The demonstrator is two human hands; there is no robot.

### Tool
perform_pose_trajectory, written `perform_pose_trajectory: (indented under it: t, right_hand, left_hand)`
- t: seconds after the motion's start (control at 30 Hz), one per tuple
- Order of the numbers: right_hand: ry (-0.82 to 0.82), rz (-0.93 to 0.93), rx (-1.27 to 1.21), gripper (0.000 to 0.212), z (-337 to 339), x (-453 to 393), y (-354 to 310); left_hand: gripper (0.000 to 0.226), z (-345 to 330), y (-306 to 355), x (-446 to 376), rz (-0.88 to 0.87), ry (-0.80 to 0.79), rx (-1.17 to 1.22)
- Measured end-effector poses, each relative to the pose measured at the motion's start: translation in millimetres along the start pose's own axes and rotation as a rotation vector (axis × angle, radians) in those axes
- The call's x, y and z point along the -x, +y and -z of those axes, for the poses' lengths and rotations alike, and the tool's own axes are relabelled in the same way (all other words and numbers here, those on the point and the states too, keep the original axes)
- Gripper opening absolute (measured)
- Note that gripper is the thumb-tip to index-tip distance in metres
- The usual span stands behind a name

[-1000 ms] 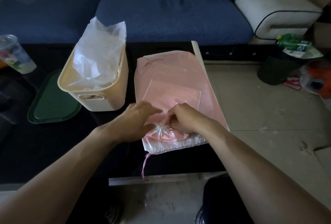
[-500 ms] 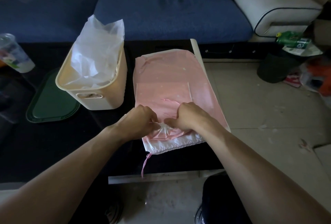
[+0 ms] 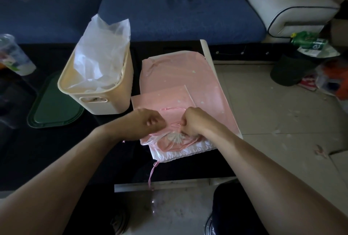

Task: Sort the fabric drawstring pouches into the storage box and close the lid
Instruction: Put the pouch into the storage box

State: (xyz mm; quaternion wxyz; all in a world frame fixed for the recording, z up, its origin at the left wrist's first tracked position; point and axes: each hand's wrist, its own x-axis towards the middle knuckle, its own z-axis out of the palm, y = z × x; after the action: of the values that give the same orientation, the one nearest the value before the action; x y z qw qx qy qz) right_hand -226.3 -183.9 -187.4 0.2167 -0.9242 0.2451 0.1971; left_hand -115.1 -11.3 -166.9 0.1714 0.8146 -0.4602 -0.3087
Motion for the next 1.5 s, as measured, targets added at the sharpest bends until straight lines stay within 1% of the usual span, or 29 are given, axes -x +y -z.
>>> perform_pose_trajectory:
  t: [0.07,0.1,0.17,0.23,0.3,0.33,0.4,0.47,0.53,0.57,0.63,0.67,0.77,0.83,0.9,0.97,1.03,1.1,1.13,1.17,1.2,1.3,1.33,1.4,1.47,1.5]
  right_hand:
    - [0.008,0.024,-0.044,0.011,3,3,2]
    - [0.023,0.053,-0.086,0.016,4,3,4]
    - [0.085,0.129,-0.225,0.026,6,4,7]
    - [0.149,0.215,-0.403,0.03,8,6,5]
    - [0.132,0.301,-0.539,0.03,10,9,0]
    - [0.116,0.336,-0.553,0.031,9,11,-3]
    - [0.114,0.36,-0.484,0.033,4,8,-3]
    - [0.126,0.352,-0.337,0.027,0,5,-1]
    - [0.114,0.344,-0.228,0.02,1,4,0]
    - [0.092,0.333,-0.205,0.018,4,5,0]
    - [0.02,0.311,-0.204,0.016,8,8,1]
    - [-0.027,0.303,-0.229,0.016,10,9,1]
    - [-0.128,0.317,-0.332,0.022,18,11,-2]
    - [-0.182,0.372,-0.394,0.033,21,14,-4]
    - [-0.217,0.384,-0.454,0.044,20,16,-4]
    - [-0.212,0.387,-0.432,0.046,17,15,-3]
    - [-0.191,0.393,-0.392,0.047,13,13,-3]
    - [-0.185,0.389,-0.369,0.049,10,9,-3]
    - [-0.179,0.395,-0.354,0.051,10,9,-3]
    - [-0.171,0.401,-0.349,0.052,10,9,-3]
    - [-0.16,0.405,-0.355,0.051,10,8,-2]
    - [-0.147,0.397,-0.393,0.045,12,9,0]
    - [-0.147,0.397,-0.394,0.044,14,10,0]
    - [-0.14,0.4,-0.389,0.045,15,12,0]
    - [-0.146,0.39,-0.418,0.041,17,13,1]
    - [-0.147,0.381,-0.446,0.038,16,12,1]
  left_hand:
    - [0.032,-9,0,-2,-0.026,-0.111,-0.087]
    - [0.032,-12,0,-4,-0.029,-0.139,-0.115]
    - [0.027,-14,2,-7,-0.049,-0.136,-0.122]
    - [0.021,-16,4,-8,-0.073,-0.111,-0.112]
    - [0.023,-21,6,-7,-0.083,-0.12,-0.078]
    - [0.026,-24,8,-6,-0.075,-0.133,-0.056]
    - [0.033,-28,12,-4,-0.033,-0.16,-0.001]
    - [0.04,-27,15,-3,-0.01,-0.154,0.049]
    - [0.047,-18,16,-3,-0.027,-0.133,0.058]
    - [0.047,-12,16,-3,-0.03,-0.123,0.068]
    - [0.039,1,17,-2,-0.035,-0.092,0.113]
    - [0.035,3,15,-2,-0.032,-0.05,0.132]
    - [0.029,-3,10,-5,0.001,0.203,0.12]
    - [0.027,-9,5,-8,0.012,0.295,0.093]
    - [0.025,-14,1,-11,-0.009,0.365,0.118]
    - [0.026,-18,0,-14,-0.065,0.495,0.08]
    - [0.026,-21,3,-15,-0.096,0.704,0.008]
    - [0.018,-19,16,-11,-0.102,0.909,0.064]
    - [0.012,-18,22,-9,-0.122,0.94,0.081]
    - [0.008,-17,27,-7,-0.12,0.903,0.084]
    - [0.007,-19,30,-5,-0.086,0.808,0.091]
    - [0.014,-25,31,-1,0.076,0.401,0.224]
    - [0.018,-26,29,-1,0.099,0.307,0.291]
    - [0.022,-24,26,0,0.115,0.221,0.446]
    - [0.016,-22,23,1,0.096,0.189,0.545]
    - [0.012,-22,22,1,0.083,0.185,0.542]
